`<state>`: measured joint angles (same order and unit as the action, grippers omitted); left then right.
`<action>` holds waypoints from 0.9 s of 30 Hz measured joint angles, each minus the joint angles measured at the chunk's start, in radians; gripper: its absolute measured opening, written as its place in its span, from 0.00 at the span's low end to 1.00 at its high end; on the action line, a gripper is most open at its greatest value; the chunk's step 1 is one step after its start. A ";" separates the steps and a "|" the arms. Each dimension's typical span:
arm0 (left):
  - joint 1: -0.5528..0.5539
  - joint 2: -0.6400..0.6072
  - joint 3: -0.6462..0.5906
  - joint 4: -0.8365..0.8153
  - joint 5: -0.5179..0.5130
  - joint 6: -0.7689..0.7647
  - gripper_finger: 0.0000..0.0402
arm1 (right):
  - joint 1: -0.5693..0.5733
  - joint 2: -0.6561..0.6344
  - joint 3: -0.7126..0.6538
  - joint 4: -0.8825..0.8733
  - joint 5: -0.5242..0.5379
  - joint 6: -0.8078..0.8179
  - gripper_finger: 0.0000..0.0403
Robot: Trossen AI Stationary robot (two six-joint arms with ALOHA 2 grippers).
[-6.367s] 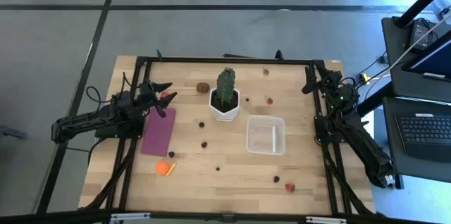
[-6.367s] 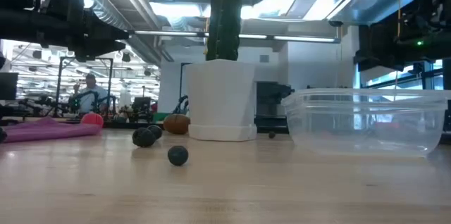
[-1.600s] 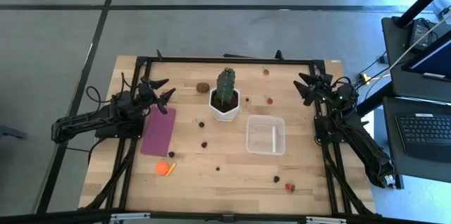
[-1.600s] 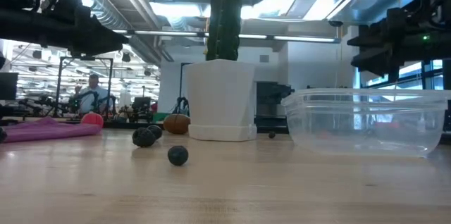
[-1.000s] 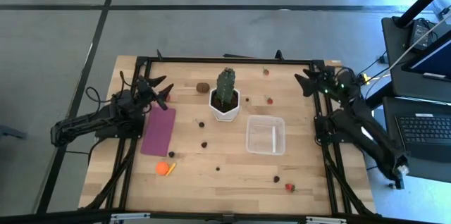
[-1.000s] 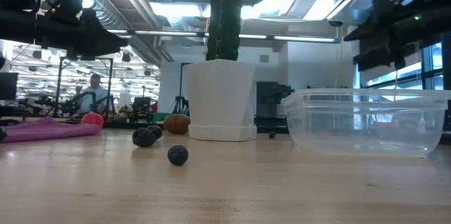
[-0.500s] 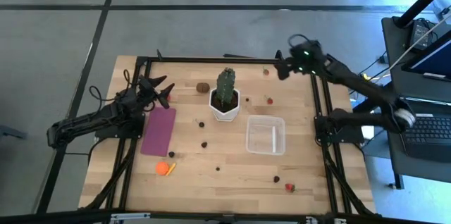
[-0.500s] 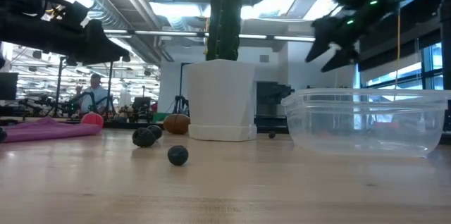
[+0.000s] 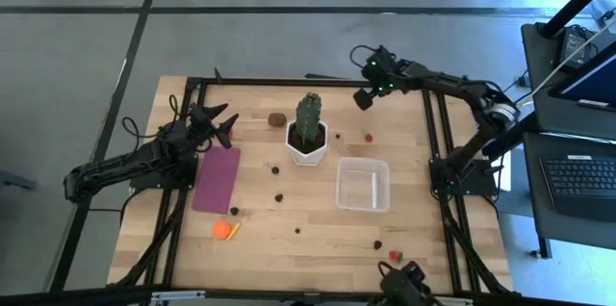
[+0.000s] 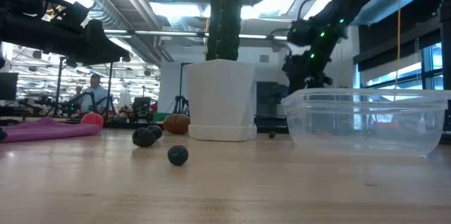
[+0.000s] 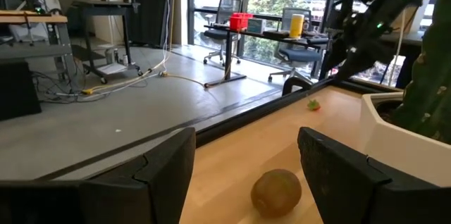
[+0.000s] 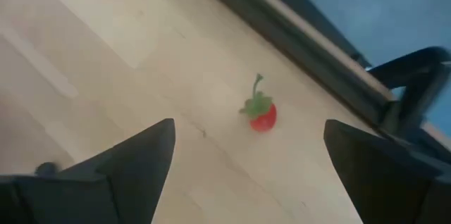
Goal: Pick and placing Produce into tupperware
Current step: Put the strawberry into the transparent bin
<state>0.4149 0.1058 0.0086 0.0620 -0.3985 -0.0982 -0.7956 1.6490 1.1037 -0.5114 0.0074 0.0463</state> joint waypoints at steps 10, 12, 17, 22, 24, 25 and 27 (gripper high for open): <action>0.000 0.000 0.000 0.000 0.000 0.003 0.61 | -0.005 0.164 0.066 -0.034 0.000 -0.031 0.90; 0.000 0.000 0.000 0.000 0.000 0.003 0.61 | -0.007 0.184 0.067 -0.032 0.000 -0.032 0.90; 0.000 0.000 0.000 0.000 0.000 0.003 0.61 | -0.021 0.221 0.067 -0.026 0.001 -0.032 0.90; 0.000 0.000 0.000 0.000 0.000 0.003 0.61 | -0.034 0.245 0.067 -0.007 0.001 -0.030 0.90; 0.000 0.000 0.000 0.000 0.000 0.003 0.61 | -0.036 0.252 0.067 0.004 0.001 -0.029 0.90; 0.000 0.000 0.000 0.000 0.000 0.003 0.61 | -0.036 0.254 0.067 0.005 0.001 -0.029 0.90; 0.000 0.000 0.000 0.000 0.000 0.003 0.61 | -0.036 0.261 0.067 0.008 0.001 -0.029 0.89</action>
<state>0.4149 0.1055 0.0086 0.0620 -0.3988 -0.0948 -0.8314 1.9101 1.1706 -0.5037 0.0086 0.0174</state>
